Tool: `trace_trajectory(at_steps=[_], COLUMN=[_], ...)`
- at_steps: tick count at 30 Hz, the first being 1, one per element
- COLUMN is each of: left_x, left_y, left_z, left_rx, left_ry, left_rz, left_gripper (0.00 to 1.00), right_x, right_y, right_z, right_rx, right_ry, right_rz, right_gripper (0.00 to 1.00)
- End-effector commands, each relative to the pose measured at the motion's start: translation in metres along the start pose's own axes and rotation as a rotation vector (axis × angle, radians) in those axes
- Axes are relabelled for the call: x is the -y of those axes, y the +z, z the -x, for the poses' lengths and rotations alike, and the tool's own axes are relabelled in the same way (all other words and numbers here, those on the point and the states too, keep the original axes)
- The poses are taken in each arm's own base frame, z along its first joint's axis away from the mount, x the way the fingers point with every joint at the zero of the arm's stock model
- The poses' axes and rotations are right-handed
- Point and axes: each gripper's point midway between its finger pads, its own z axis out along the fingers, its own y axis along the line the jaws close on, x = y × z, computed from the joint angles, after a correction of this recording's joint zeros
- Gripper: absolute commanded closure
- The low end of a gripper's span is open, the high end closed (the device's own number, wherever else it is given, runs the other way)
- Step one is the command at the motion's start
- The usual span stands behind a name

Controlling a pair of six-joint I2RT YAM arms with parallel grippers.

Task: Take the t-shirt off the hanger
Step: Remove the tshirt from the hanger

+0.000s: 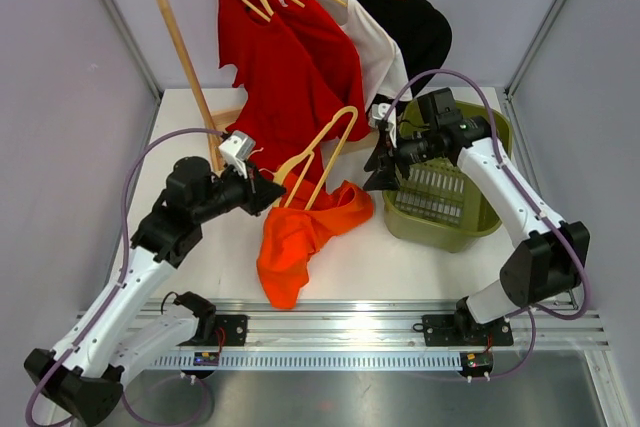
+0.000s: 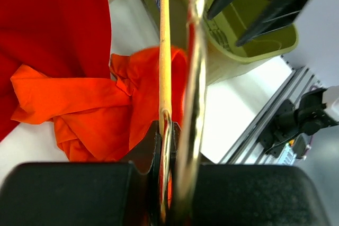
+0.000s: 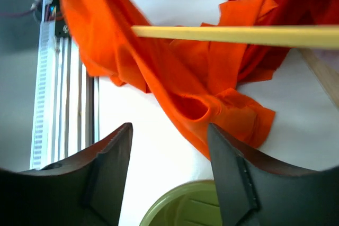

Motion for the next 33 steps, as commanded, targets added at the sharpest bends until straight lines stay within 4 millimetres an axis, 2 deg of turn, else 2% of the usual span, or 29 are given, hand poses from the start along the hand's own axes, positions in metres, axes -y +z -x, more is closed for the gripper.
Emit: trace_trajectory(at_steps=[1,2,4,5,7,8,10,14,17,18,21,22,25,31,33], left_x=[0.016,0.014,0.013,0.015,0.016,0.018,0.021,0.028,0.035,0.038,0.042,0.042,0.044,0.047,0.047], left_y=[-0.005,-0.006,-0.011,-0.013,-0.017,-0.019,-0.021,-0.018,-0.012,-0.011,-0.005,-0.003,0.0,0.004,0.006], left_z=[0.034,0.025,0.024,0.024,0.02,0.023,0.021,0.024,0.027,0.029,0.033,0.033,0.035,0.034,0.031], left_rx=[0.058,0.009,-0.017,-0.024,-0.05,-0.049,-0.063,-0.061,-0.062,-0.058,-0.057,-0.063,-0.067,-0.062,-0.066], left_ry=[0.229,0.245,0.346,0.38,0.459,0.488,0.558,0.585,0.589,0.591,0.591,0.586,0.58,0.577,0.573], left_rz=[-0.074,-0.072,-0.08,-0.092,-0.117,-0.126,-0.161,-0.215,-0.266,-0.285,-0.314,-0.322,-0.339,-0.368,-0.378], left_gripper=[1.0,1.0,1.0,1.0,1.0,1.0,1.0,1.0,1.0,1.0,1.0,1.0,1.0,1.0,1.0], right_x=[-0.036,-0.041,-0.054,-0.056,-0.062,-0.064,-0.067,-0.073,-0.074,-0.079,-0.069,-0.064,-0.052,-0.038,-0.037], right_y=[-0.024,-0.03,-0.038,-0.043,-0.049,-0.055,-0.06,-0.07,-0.064,-0.056,-0.038,-0.024,-0.004,0.014,0.019], right_z=[0.008,0.012,0.008,0.015,0.016,0.025,0.03,0.064,0.078,0.081,0.085,0.083,0.077,0.072,0.067], right_rx=[-0.024,-0.031,-0.067,-0.069,-0.093,-0.092,-0.104,-0.058,-0.049,-0.057,-0.102,-0.142,-0.204,-0.248,-0.265], right_ry=[-0.248,-0.288,-0.338,-0.366,-0.38,-0.41,-0.417,-0.474,-0.482,-0.494,-0.502,-0.51,-0.5,-0.494,-0.485], right_rz=[0.076,0.081,0.108,0.102,0.11,0.095,0.093,0.082,0.098,0.122,0.085,0.079,0.075,0.074,0.091], right_gripper=[0.33,0.32,0.32,0.31,0.31,0.31,0.31,0.3,0.31,0.31,0.31,0.31,0.32,0.37,0.42])
